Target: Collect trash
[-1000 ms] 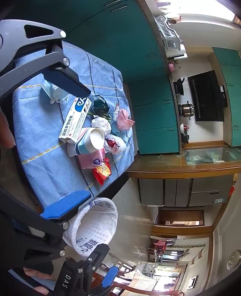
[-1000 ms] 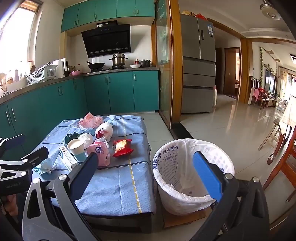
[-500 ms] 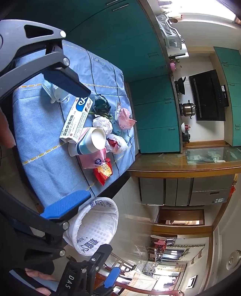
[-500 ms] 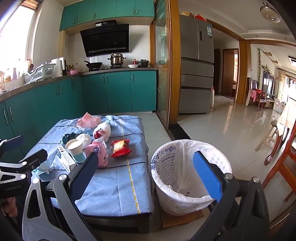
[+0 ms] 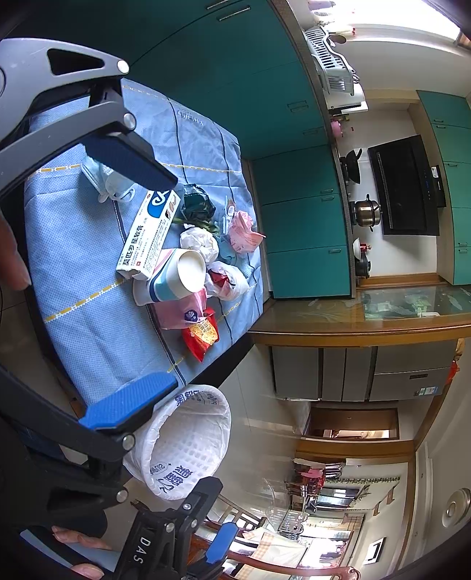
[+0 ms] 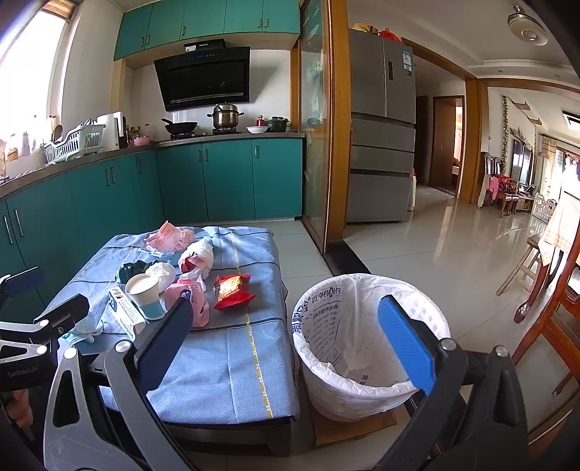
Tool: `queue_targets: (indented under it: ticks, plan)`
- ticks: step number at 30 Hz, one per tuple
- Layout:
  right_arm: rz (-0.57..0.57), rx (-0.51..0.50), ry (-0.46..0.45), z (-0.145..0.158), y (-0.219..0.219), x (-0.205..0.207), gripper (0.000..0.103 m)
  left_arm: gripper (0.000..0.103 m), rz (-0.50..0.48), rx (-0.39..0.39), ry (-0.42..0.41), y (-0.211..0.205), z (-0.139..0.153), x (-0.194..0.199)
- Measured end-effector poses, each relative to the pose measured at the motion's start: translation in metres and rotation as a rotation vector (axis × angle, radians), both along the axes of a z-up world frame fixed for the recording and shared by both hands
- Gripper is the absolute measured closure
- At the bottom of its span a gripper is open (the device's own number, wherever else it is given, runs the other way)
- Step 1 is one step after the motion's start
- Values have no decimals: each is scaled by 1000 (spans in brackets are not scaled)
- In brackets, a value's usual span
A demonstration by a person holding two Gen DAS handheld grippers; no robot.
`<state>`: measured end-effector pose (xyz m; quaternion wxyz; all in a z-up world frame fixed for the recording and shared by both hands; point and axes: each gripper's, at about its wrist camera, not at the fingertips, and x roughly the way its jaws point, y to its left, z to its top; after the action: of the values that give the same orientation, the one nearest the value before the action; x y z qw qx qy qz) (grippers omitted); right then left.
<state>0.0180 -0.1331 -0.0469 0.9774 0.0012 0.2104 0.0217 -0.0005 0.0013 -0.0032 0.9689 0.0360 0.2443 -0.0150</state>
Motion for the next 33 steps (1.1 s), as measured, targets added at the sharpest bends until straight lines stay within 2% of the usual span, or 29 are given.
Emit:
queue_targets:
  ticks: [33]
  plan:
    - [-9,-4,3,0,0,-2,3,3,-3,-1,0,0,3,-4]
